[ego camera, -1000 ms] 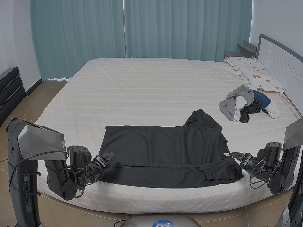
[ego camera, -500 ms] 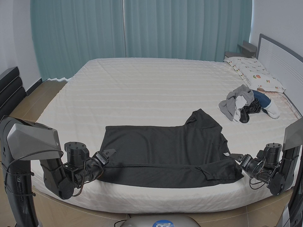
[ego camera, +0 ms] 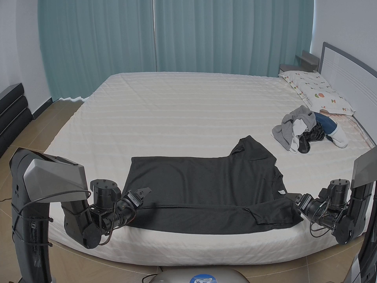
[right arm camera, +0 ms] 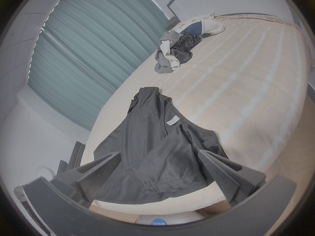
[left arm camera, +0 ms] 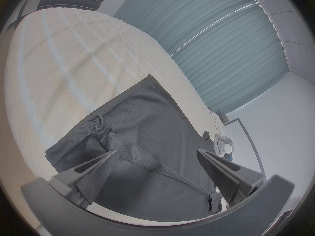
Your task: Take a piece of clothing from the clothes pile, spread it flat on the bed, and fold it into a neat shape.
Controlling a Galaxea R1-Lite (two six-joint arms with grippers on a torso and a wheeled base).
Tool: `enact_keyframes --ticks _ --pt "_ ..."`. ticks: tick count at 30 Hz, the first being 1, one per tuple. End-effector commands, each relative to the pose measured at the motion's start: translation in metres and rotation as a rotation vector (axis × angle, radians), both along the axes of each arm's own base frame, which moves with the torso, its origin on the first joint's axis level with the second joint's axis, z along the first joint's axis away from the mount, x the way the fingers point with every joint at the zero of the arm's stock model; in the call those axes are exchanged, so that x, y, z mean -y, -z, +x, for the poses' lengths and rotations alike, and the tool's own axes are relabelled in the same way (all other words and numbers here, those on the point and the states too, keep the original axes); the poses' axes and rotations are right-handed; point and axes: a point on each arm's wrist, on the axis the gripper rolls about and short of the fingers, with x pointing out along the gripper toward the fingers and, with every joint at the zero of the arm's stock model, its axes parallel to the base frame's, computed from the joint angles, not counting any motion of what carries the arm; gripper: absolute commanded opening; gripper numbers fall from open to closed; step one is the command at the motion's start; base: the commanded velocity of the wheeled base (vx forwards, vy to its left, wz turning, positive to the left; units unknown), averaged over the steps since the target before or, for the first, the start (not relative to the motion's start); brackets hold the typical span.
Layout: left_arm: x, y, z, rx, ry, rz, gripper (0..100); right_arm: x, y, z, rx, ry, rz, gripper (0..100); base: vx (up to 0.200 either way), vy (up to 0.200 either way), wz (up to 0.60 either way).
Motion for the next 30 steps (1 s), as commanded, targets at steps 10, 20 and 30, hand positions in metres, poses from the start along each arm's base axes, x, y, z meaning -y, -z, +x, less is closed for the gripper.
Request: enact_keyframes --ticks 10,20,30 --pt "-0.006 0.006 0.017 0.018 -0.074 -0.026 100 -0.008 0.002 -0.004 -0.013 -0.025 -0.004 100 0.0 0.0 0.0" --pt "-0.004 0.0 0.029 0.06 -0.146 -0.071 100 -0.008 0.006 -0.003 -0.028 -0.014 -0.015 100 0.0 0.0 0.0" --pt "-0.005 0.005 0.05 0.112 -0.21 -0.067 100 -0.01 0.007 -0.004 -0.032 -0.02 -0.018 100 0.0 0.0 0.0"
